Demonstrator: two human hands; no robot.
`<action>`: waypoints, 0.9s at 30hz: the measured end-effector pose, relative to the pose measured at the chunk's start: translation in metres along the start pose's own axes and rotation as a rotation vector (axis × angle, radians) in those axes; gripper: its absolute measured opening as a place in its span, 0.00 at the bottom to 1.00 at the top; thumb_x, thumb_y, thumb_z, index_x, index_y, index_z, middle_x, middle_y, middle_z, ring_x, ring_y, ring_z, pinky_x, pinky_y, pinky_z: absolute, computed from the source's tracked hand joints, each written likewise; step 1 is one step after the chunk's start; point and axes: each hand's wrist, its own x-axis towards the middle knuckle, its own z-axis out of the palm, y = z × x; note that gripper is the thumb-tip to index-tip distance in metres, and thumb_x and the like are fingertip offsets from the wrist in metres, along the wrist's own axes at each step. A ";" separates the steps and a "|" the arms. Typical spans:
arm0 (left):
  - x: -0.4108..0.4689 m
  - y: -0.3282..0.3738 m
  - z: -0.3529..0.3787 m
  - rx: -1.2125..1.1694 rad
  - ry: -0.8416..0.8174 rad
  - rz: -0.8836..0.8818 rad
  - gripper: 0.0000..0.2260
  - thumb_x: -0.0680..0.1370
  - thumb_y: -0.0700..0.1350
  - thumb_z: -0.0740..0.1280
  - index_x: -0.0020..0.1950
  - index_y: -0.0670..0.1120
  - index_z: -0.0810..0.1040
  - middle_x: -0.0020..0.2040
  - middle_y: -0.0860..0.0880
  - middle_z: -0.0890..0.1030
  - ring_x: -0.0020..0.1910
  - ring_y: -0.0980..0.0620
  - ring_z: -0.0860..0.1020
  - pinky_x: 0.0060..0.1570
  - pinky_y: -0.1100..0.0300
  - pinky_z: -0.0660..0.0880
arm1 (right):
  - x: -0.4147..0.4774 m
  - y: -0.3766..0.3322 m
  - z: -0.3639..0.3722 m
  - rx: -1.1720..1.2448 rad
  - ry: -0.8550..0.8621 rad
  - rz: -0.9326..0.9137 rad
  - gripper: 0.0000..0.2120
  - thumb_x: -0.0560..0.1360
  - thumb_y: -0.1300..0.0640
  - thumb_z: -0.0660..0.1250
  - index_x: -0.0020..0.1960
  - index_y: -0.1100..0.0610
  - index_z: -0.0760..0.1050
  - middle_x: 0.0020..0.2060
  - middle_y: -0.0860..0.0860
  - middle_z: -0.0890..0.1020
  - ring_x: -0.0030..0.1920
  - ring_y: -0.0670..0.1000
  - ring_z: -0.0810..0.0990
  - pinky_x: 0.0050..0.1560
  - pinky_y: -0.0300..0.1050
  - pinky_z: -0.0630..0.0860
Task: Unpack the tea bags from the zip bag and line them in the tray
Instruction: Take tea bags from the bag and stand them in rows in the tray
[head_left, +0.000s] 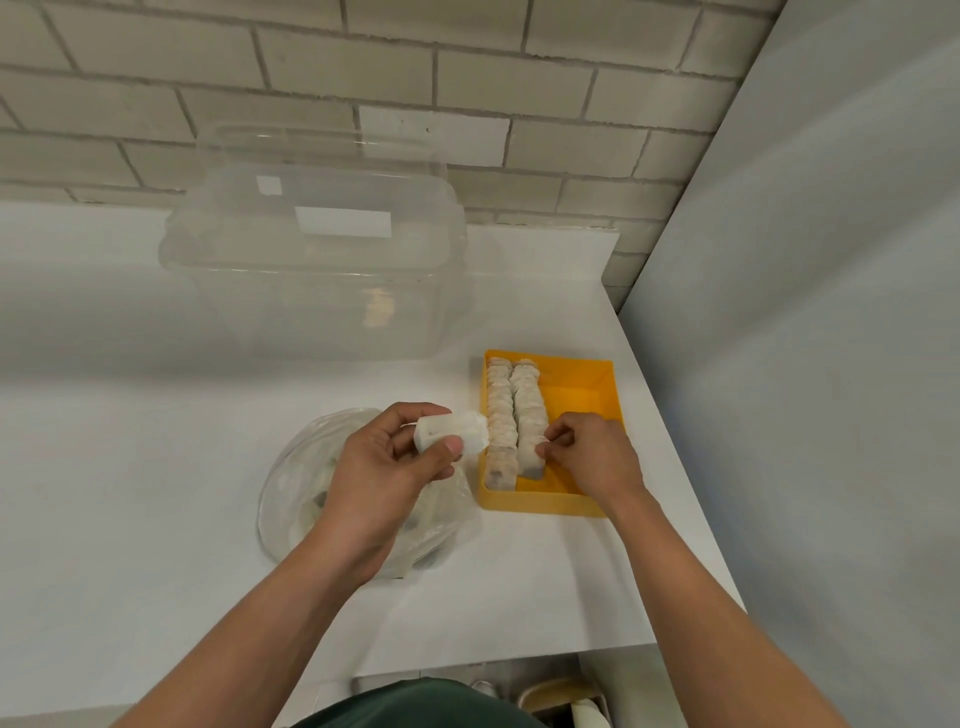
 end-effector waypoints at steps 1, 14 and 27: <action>0.000 0.000 0.000 0.003 0.000 0.000 0.11 0.76 0.35 0.74 0.56 0.46 0.83 0.47 0.46 0.87 0.42 0.50 0.83 0.43 0.65 0.80 | -0.001 -0.001 0.000 -0.007 0.007 0.005 0.10 0.74 0.46 0.76 0.53 0.47 0.82 0.45 0.44 0.85 0.50 0.49 0.83 0.49 0.47 0.80; -0.002 -0.001 0.021 -0.129 -0.069 0.022 0.08 0.74 0.38 0.75 0.45 0.45 0.78 0.44 0.45 0.85 0.46 0.47 0.82 0.47 0.58 0.81 | -0.075 -0.063 -0.050 0.914 -0.205 -0.159 0.14 0.69 0.47 0.77 0.53 0.48 0.86 0.50 0.49 0.87 0.49 0.51 0.85 0.48 0.43 0.81; 0.001 -0.018 0.044 -0.009 -0.077 0.131 0.10 0.73 0.33 0.77 0.49 0.45 0.80 0.44 0.51 0.86 0.46 0.53 0.84 0.46 0.64 0.80 | -0.077 -0.049 -0.053 0.925 -0.112 -0.191 0.06 0.76 0.58 0.75 0.53 0.57 0.86 0.46 0.50 0.88 0.44 0.48 0.86 0.45 0.41 0.81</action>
